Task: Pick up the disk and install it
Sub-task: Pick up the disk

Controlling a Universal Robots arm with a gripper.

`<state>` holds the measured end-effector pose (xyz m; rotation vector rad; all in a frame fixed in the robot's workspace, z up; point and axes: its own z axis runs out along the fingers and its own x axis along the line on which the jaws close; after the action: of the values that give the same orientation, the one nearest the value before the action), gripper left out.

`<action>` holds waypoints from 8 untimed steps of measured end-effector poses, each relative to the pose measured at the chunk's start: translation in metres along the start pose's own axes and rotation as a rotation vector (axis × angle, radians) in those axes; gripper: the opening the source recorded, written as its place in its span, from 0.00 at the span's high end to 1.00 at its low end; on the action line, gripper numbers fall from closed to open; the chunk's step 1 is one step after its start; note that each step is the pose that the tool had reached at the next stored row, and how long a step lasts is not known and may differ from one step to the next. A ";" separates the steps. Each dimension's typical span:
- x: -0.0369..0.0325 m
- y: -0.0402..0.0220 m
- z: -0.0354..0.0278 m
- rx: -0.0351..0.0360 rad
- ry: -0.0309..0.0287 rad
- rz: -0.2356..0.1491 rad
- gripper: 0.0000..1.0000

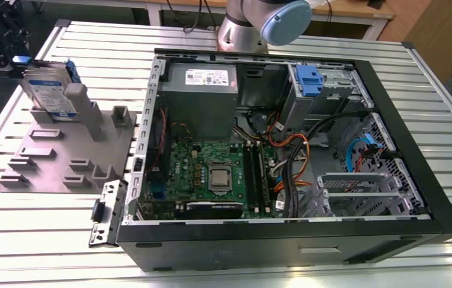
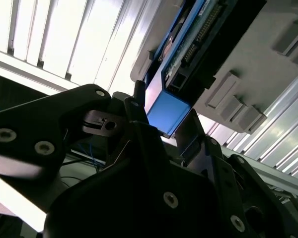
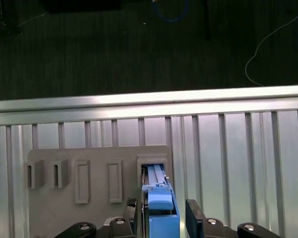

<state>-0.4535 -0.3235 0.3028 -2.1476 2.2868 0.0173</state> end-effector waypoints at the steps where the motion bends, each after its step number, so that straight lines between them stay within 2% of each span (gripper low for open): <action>1: 0.0004 0.0000 0.0008 0.0000 0.0000 -0.005 0.49; 8: 0.0022 -0.0003 0.0055 0.0000 0.0002 -0.012 0.49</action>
<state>-0.4533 -0.3256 0.2973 -2.1614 2.2737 0.0170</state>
